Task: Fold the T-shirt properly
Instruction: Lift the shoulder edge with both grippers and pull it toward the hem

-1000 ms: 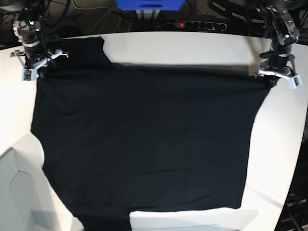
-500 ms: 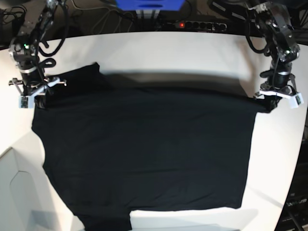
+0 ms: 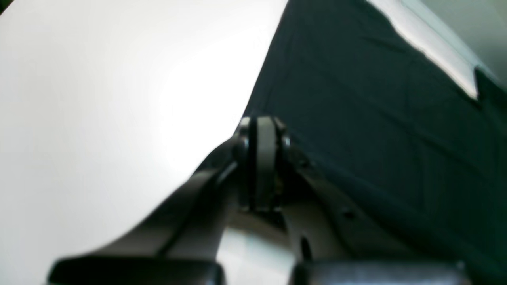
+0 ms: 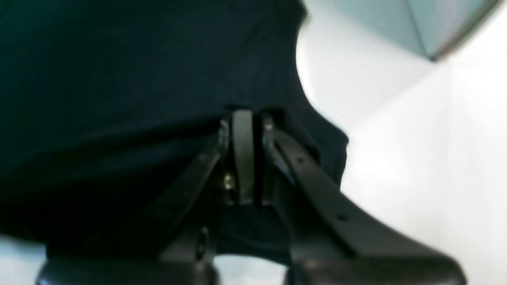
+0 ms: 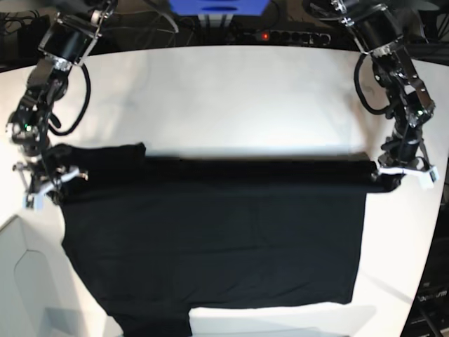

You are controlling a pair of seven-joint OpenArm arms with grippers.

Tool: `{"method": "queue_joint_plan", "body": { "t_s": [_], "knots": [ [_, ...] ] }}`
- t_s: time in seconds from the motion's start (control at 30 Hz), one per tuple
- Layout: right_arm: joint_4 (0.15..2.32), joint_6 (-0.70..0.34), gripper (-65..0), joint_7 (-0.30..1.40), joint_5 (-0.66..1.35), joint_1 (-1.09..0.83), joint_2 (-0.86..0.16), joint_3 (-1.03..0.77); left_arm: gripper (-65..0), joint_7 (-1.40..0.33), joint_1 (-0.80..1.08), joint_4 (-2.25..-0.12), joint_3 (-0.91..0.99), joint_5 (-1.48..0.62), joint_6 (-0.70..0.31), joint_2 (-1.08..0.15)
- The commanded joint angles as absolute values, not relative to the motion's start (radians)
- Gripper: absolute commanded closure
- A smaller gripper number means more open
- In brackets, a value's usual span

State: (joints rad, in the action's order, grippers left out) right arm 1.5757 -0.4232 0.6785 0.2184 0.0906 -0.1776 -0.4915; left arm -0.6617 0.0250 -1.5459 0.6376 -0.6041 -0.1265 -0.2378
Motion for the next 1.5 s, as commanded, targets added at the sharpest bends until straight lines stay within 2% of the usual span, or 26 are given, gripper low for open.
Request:
{"method": "queue_joint_plan", "body": {
  "t_s": [0.0, 0.23, 0.73, 1.0, 1.4, 1.47],
  "knots": [
    [1.577, -0.424, 0.0, 0.647, 0.226, 0.128, -0.199, -0.496, -0.1, -0.636, -0.005, -1.552, 0.63, -0.608, -0.13, -0.259],
    [1.42, -0.426, 0.0, 0.641, 0.226, 0.271, -0.216, -0.486, -0.1, -0.634, -0.082, -1.474, 0.521, -0.608, -0.13, -0.302],
    [1.135, -0.426, 0.0, 0.501, 0.226, 0.403, -0.272, -0.297, -0.1, -0.634, -0.196, -1.368, 0.512, -0.601, -0.133, -0.325],
    [1.115, -0.423, 0.0, 0.467, 0.226, 0.404, -0.274, -0.291, -0.1, -0.624, -0.225, -1.368, 0.432, -0.443, -0.137, -0.315],
    [1.033, -0.421, 0.0, 0.467, 0.226, 0.46, -0.274, -0.291, -0.2, -0.625, -0.246, -1.366, 0.418, -0.433, -0.137, -0.323],
    [1.033, -0.421, 0.0, 0.47, 0.226, 0.46, -0.274, -0.291, -3.6, -0.634, -0.246, -1.366, 0.418, -0.433, -0.134, -0.323]
  ]
}}
